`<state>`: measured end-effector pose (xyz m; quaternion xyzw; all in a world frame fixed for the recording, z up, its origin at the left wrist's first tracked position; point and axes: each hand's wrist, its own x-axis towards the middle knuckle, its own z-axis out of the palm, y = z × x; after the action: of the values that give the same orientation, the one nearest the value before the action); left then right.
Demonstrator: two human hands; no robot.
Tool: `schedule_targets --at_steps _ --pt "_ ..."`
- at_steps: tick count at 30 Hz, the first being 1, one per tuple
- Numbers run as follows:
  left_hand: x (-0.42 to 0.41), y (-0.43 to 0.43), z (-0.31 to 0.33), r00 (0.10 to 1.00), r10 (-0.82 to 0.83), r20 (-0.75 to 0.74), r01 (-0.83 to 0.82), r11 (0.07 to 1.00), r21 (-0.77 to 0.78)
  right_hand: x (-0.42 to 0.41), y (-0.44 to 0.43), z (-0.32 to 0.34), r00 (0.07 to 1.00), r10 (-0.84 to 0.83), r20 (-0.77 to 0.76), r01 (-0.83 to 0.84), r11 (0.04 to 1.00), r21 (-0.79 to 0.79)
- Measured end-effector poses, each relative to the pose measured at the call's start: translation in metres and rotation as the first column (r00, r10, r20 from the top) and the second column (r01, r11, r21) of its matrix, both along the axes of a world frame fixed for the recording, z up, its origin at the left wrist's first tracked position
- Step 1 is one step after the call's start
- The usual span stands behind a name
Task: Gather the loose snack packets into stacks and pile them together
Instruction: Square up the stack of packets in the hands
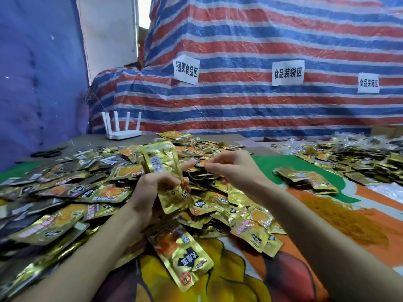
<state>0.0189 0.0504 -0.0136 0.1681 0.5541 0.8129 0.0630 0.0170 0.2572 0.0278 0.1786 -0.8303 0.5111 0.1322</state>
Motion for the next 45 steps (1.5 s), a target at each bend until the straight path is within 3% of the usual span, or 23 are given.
schedule_targets --at_steps 3,6,8,10,12,14,18,20,21,23,26,28,33,36,40,45 --pt "0.000 -0.004 0.001 0.987 0.150 0.061 -0.142 0.984 -0.110 -0.014 -0.030 -0.008 0.997 0.033 -0.073 -0.037 0.998 -0.054" --pt "-0.001 -0.006 0.002 0.952 0.306 -0.026 -0.302 0.914 -0.272 -0.026 -0.042 -0.028 0.996 0.027 -0.090 -0.039 0.990 -0.133" --pt "-0.003 -0.008 0.003 0.949 0.316 -0.021 -0.308 0.906 -0.291 -0.033 -0.043 -0.041 1.000 0.030 -0.009 -0.031 0.980 -0.198" --pt "-0.004 -0.008 0.005 0.979 0.167 0.118 -0.149 0.978 -0.145 -0.039 -0.038 -0.046 0.986 0.132 0.105 -0.091 0.941 -0.327" --pt "-0.005 -0.012 0.007 0.966 -0.095 0.242 0.070 0.992 0.108 -0.040 -0.030 -0.044 0.882 0.418 0.217 -0.245 0.801 -0.546" --pt "-0.006 -0.015 0.006 0.945 -0.236 0.228 0.182 0.955 0.233 -0.036 -0.019 -0.040 0.755 0.622 0.208 -0.326 0.631 -0.704" --pt "-0.007 -0.012 0.001 0.945 -0.278 0.169 0.226 0.934 0.276 -0.031 -0.009 -0.035 0.697 0.717 -0.027 -0.347 0.303 -0.888" --pt "-0.008 -0.011 -0.001 0.942 -0.291 0.168 0.239 0.932 0.274 -0.029 -0.010 -0.033 0.708 0.703 -0.067 -0.325 0.241 -0.914" --pt "-0.008 -0.011 -0.001 0.938 -0.298 0.177 0.244 0.930 0.274 -0.029 -0.011 -0.033 0.717 0.696 -0.046 -0.315 0.264 -0.912" --pt "-0.010 -0.013 -0.002 0.939 -0.281 0.196 0.228 0.940 0.253 -0.029 -0.015 -0.034 0.747 0.664 0.034 -0.330 0.414 -0.848" --pt "-0.014 -0.015 -0.004 0.964 -0.145 0.225 0.107 0.980 0.170 -0.028 -0.024 -0.040 0.840 0.529 0.123 -0.331 0.679 -0.656" --pt "-0.016 -0.013 -0.004 0.969 -0.020 0.246 -0.009 0.993 0.119 -0.028 -0.028 -0.045 0.892 0.434 0.129 -0.286 0.761 -0.583" --pt "-0.020 -0.013 0.001 0.895 0.363 0.260 -0.415 0.891 0.183 -0.020 -0.042 -0.052 0.910 0.378 0.167 -0.234 0.805 -0.545" --pt "-0.018 -0.009 0.002 0.839 0.491 0.235 -0.535 0.823 0.189 -0.011 -0.057 -0.056 0.895 0.415 0.164 -0.270 0.795 -0.543" --pt "-0.009 0.000 0.010 0.819 0.530 0.221 -0.573 0.778 0.257 0.000 -0.073 -0.059 0.935 0.347 0.076 -0.270 0.834 -0.481" --pt "-0.003 0.005 0.010 0.862 0.480 0.162 -0.506 0.819 0.270 0.003 -0.078 -0.062 0.971 0.234 -0.043 -0.233 0.900 -0.369"
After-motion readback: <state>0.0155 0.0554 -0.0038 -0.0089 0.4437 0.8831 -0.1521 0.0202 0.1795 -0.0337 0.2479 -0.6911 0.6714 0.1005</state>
